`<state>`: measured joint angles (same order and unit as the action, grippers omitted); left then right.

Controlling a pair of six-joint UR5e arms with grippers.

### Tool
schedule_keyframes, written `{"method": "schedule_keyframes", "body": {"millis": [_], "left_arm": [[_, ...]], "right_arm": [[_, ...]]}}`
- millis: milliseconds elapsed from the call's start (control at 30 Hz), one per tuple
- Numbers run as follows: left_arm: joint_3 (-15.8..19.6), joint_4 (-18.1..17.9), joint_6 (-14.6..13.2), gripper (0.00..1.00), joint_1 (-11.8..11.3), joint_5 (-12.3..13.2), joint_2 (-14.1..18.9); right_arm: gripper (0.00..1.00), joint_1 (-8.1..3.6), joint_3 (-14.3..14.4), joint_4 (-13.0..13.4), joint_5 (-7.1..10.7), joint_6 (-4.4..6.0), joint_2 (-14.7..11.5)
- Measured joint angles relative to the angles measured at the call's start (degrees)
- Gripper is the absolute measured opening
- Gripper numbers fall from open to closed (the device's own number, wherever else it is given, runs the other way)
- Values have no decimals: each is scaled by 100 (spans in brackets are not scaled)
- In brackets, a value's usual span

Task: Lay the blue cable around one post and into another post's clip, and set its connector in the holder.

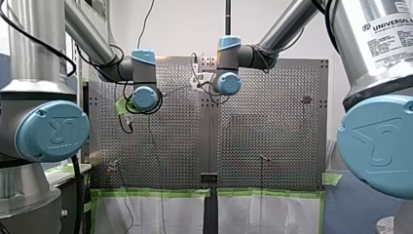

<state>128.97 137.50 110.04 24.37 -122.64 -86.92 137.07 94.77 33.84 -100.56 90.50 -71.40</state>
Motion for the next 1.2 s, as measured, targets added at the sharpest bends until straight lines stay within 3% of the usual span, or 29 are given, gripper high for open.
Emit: {"method": "schedule_keyframes", "body": {"millis": [333,467,600,767,1200], "left_arm": [[-23,589,523,100,-582,556,590],[-73,798,725,100,-789,762,797],[-206,1024,949,100,-1014,986,1007],[-478,1322,1180,100,-1314,1264,1122],[-1143,1722,1254,100,-2060,1187,1338]], "right_arm": [[2,54,-403,-184,99,-41,183],[2,102,-607,-366,99,-143,387],[2,138,-817,-552,133,-210,590],[2,189,-1045,-643,209,-226,659],[2,362,-1471,-777,346,-297,680]]}}
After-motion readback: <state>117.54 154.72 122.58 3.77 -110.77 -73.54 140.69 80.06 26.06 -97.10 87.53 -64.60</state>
